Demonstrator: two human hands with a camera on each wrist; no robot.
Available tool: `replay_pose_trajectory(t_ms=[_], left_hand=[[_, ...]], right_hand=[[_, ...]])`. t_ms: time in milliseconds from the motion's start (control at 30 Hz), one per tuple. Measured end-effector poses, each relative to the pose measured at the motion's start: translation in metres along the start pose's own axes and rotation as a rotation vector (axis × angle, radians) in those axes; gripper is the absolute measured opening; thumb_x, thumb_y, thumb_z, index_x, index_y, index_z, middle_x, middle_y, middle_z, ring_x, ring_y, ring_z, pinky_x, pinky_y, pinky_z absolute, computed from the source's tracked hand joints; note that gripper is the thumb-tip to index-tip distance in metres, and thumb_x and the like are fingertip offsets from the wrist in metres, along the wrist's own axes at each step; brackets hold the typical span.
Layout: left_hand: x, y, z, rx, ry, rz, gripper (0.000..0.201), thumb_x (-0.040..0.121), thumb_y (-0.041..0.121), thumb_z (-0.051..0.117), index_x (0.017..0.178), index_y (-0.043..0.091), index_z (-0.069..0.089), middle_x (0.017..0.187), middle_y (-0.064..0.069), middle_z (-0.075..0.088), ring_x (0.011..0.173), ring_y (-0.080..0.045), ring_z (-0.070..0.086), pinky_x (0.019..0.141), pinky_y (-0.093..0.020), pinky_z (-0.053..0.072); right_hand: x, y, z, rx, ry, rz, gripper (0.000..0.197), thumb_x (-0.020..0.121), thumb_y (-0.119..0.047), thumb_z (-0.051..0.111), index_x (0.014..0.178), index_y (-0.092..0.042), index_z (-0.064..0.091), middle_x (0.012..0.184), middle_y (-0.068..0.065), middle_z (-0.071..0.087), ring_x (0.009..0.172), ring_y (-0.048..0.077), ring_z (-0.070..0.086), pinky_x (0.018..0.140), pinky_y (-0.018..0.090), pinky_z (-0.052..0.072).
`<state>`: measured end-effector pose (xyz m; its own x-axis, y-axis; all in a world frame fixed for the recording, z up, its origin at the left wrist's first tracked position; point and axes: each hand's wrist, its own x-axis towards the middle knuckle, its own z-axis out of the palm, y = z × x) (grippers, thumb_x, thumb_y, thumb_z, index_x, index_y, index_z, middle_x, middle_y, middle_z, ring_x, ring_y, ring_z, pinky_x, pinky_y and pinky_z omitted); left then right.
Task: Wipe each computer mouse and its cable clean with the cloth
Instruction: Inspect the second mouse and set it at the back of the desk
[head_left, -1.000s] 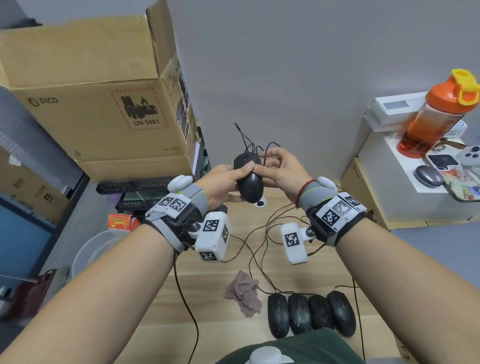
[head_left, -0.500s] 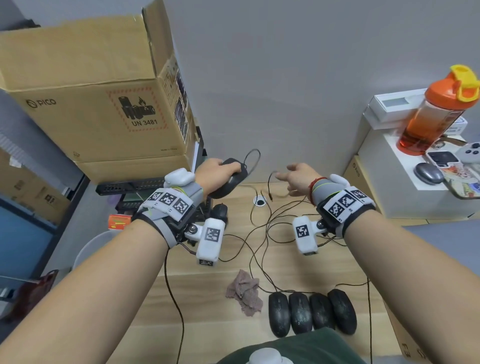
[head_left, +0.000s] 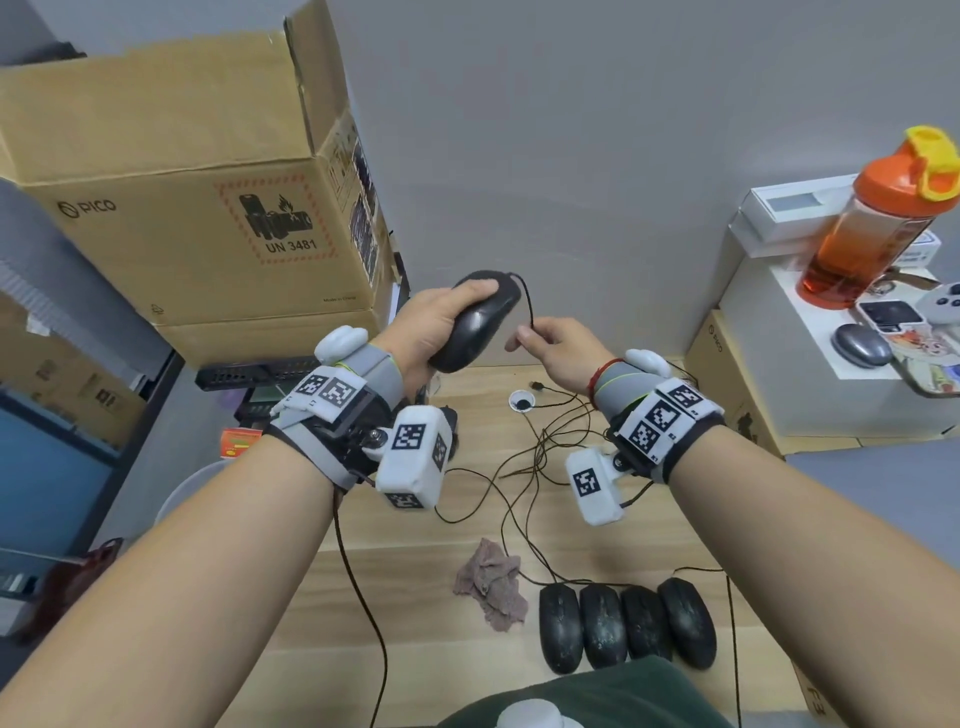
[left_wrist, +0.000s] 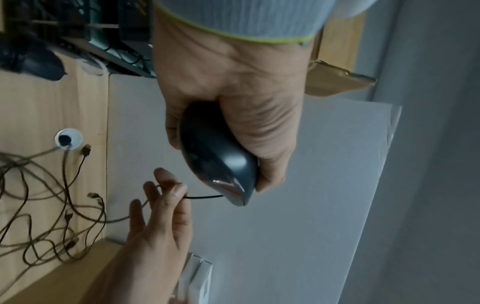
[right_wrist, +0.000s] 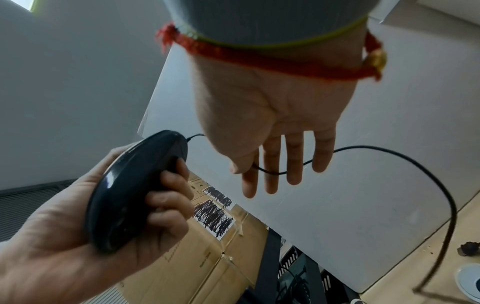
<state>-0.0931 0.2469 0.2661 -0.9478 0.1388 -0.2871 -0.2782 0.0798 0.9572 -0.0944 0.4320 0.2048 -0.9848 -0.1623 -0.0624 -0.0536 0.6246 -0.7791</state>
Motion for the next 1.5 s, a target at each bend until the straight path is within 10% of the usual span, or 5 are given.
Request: replay_pose_trajectory(t_ms=[333,500,833,1067,1500], left_hand=[[-0.007,0.007,0.010,-0.390,-0.133,-0.043,0.023,0.101,0.038,0.054,0.098,0.021,0.070,0.108,-0.008,0.072,0.103,-0.026,0.069,0.071,-0.029,0.053],[-0.004,0.002,0.007,-0.370,-0.094,-0.046,0.023,0.099,0.041,0.059,0.103,0.020,0.068,0.089,-0.003,0.069,0.081,-0.020,0.069,0.067,-0.030,0.050],[0.001,-0.004,-0.006,-0.100,0.001,-0.006,0.046,0.091,0.058,0.065,0.094,0.011,0.066,0.066,-0.005,0.064,0.057,-0.020,0.061,0.056,-0.026,0.051],[0.004,-0.017,-0.013,0.187,0.084,-0.057,0.080,0.080,0.083,0.054,0.097,0.006,0.069,0.085,-0.013,0.069,0.080,-0.029,0.067,0.083,-0.041,0.055],[0.000,-0.024,-0.024,0.186,0.131,0.019,0.028,0.089,0.017,0.077,0.112,0.001,0.072,0.099,-0.010,0.076,0.087,-0.021,0.071,0.075,-0.029,0.057]], right_hand=[[-0.007,-0.015,0.018,-0.095,-0.246,-0.062,0.038,0.104,-0.040,0.038,0.103,-0.024,0.073,0.116,0.001,0.068,0.113,0.016,0.058,0.101,0.035,0.042],[-0.016,-0.017,0.013,-0.024,-0.197,-0.047,0.039,0.103,-0.043,0.042,0.080,-0.024,0.069,0.064,-0.007,0.053,0.061,0.011,0.048,0.066,0.029,0.038],[-0.023,-0.019,-0.005,0.121,-0.094,-0.016,0.041,0.092,-0.050,0.060,0.070,-0.017,0.071,0.051,-0.005,0.039,0.043,0.008,0.031,0.053,0.024,0.034],[-0.024,-0.028,-0.013,0.228,-0.086,-0.039,0.032,0.088,-0.041,0.070,0.083,-0.009,0.070,0.050,-0.011,0.040,0.048,0.011,0.032,0.048,0.022,0.032],[-0.026,-0.028,-0.015,0.147,-0.016,-0.007,0.027,0.092,-0.041,0.065,0.087,-0.015,0.073,0.040,-0.016,0.037,0.036,0.004,0.034,0.044,0.019,0.030]])
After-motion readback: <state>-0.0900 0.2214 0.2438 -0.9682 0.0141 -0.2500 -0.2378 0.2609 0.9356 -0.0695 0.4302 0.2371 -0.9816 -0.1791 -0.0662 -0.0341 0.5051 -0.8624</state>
